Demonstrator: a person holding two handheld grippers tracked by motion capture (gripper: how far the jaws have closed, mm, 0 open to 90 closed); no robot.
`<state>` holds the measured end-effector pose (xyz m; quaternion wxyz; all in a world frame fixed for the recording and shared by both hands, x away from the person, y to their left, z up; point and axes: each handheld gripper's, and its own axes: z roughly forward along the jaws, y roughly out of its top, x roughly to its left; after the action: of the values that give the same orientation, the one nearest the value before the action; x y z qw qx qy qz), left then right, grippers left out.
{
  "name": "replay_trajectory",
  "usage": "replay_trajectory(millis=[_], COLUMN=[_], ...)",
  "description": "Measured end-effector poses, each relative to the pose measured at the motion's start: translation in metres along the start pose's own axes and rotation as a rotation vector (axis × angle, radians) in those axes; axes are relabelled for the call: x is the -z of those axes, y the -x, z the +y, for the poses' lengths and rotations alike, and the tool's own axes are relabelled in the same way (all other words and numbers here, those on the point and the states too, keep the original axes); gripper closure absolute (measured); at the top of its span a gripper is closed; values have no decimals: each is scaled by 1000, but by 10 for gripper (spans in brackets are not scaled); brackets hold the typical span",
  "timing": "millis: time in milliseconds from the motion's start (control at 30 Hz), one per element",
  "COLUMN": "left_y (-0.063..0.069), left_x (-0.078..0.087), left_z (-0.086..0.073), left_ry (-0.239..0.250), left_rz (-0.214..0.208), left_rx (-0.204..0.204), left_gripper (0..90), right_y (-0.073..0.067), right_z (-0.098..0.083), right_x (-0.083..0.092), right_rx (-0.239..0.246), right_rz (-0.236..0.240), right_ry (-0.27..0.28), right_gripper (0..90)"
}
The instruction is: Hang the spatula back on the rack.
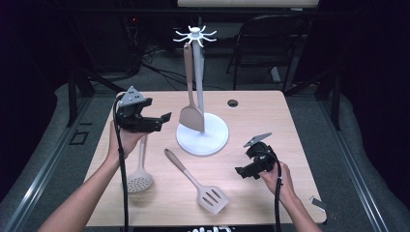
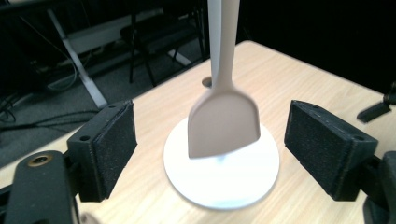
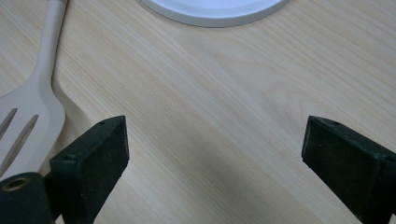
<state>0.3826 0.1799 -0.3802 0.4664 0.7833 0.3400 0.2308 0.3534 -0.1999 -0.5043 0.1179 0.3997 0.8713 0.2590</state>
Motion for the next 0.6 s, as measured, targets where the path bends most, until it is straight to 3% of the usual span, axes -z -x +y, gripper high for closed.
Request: replay_trajectory(millis=[300, 600], left_y=[5, 6], left_x=[-5, -7], left_z=[-41, -69], left_ry=[-63, -89], left_rz=[-14, -20], left_rx=[25, 71], left_gripper=[138, 125], right_y=[-2, -4], right_z=[1, 1], right_x=[-1, -2], right_rx=[2, 5], right_rz=[1, 5], right_ry=[-6, -9], right_gripper=[66, 66])
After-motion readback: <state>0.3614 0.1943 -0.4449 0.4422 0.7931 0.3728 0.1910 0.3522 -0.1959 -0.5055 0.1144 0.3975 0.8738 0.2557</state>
